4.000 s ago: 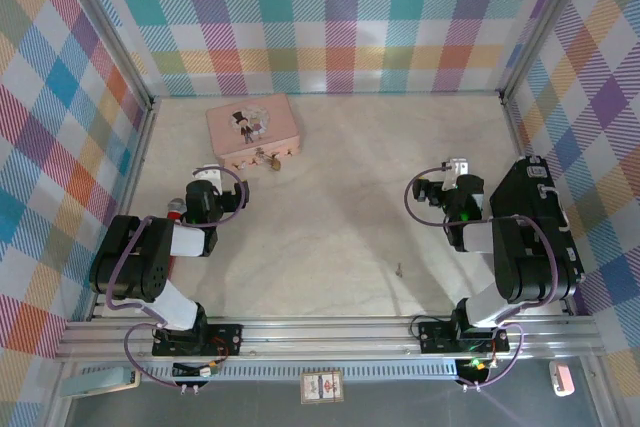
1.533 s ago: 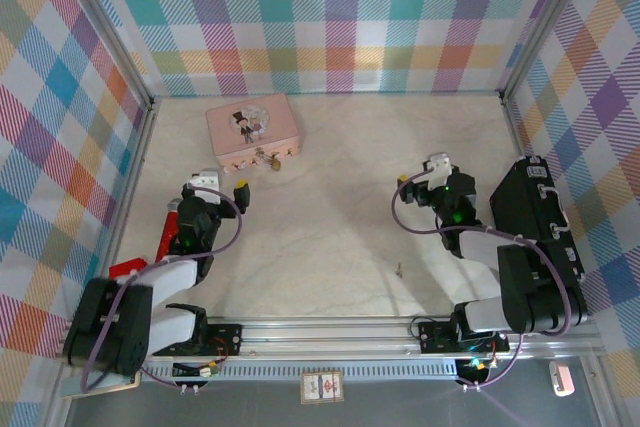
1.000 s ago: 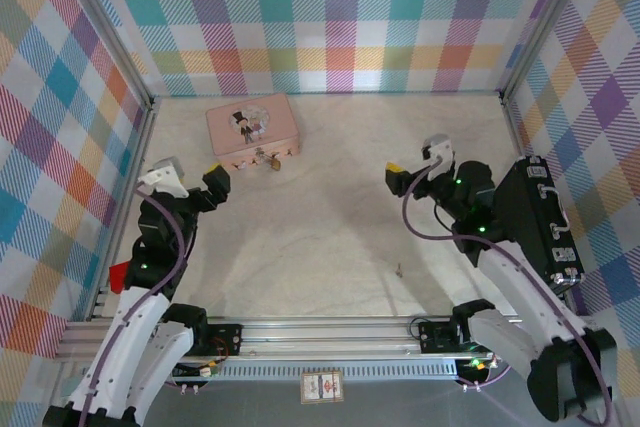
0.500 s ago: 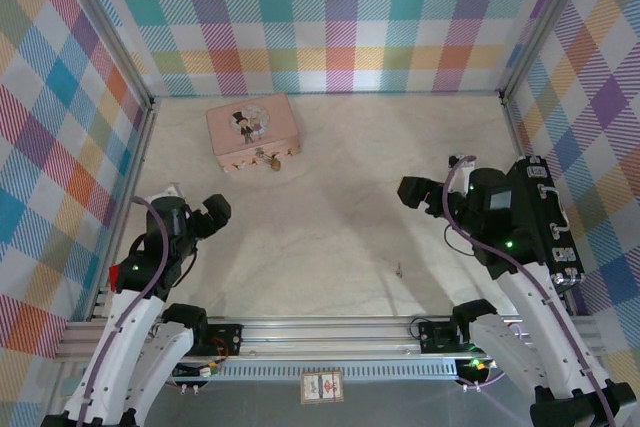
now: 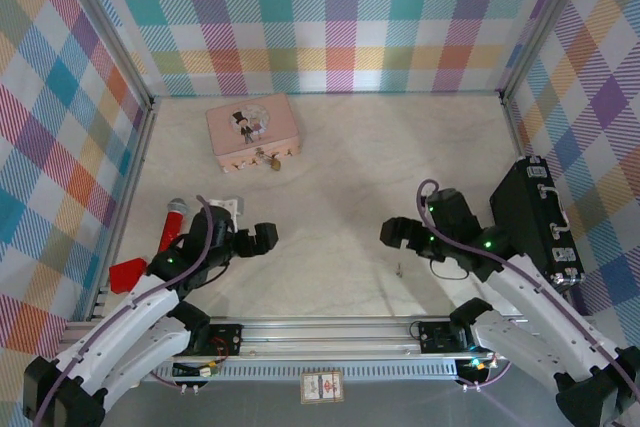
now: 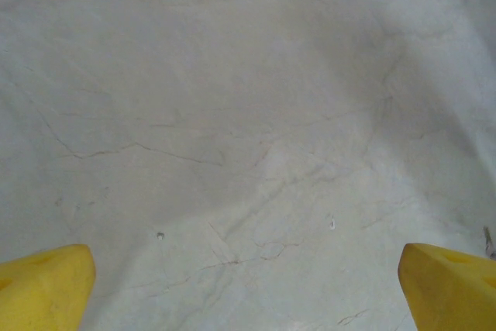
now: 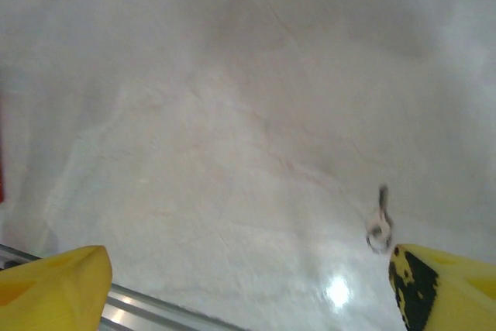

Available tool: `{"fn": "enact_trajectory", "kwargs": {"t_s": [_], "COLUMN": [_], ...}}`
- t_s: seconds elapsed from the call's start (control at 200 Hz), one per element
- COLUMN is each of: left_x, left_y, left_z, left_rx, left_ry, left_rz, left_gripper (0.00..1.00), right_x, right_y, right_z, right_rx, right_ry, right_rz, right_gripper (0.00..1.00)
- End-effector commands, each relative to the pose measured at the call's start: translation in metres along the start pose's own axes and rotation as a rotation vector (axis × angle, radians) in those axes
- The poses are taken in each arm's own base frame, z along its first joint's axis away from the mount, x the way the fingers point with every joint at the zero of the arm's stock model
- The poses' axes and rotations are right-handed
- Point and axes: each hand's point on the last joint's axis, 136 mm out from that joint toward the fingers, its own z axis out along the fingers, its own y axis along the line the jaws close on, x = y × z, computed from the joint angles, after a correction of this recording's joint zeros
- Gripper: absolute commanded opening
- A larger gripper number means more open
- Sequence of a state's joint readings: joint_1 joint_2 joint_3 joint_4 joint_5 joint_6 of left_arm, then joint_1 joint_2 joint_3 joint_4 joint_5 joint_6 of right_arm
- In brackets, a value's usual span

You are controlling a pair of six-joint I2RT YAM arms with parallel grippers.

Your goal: Unlock the padlock with the key

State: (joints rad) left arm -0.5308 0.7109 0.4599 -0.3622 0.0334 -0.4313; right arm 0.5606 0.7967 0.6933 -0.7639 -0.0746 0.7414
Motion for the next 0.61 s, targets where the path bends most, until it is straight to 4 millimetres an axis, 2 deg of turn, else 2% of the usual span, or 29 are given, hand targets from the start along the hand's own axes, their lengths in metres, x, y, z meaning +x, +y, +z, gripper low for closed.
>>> {"fn": "enact_trajectory", "kwargs": {"t_s": [0.0, 0.06, 0.2, 0.48, 0.6], "left_x": [-0.006, -0.011, -0.011, -0.011, -0.011], "left_y": [-0.007, -0.013, -0.011, -0.011, -0.011], "left_z": [-0.001, -0.005, -0.009, -0.007, -0.007], "left_rx": [0.044, 0.084, 0.089, 0.086, 0.088], "left_ry": [-0.067, -0.114, -0.146, -0.135, -0.135], "left_rz": [0.060, 0.068, 0.067, 0.061, 0.059], "left_gripper": [1.00, 1.00, 1.00, 1.00, 1.00], "right_x": [0.027, 0.036, 0.051, 0.057, 0.058], "right_y": [-0.031, -0.040, -0.057, -0.071, -0.076], "right_z": [0.010, 0.016, 0.027, 0.047, 0.054], "right_rx": [0.110, 0.133, 0.179, 0.206, 0.215], "right_ry": [0.064, 0.083, 0.110, 0.101, 0.091], "right_rz": [0.136, 0.172, 0.241, 0.319, 0.328], "right_gripper": [0.88, 0.84, 0.73, 0.45, 0.39]}}
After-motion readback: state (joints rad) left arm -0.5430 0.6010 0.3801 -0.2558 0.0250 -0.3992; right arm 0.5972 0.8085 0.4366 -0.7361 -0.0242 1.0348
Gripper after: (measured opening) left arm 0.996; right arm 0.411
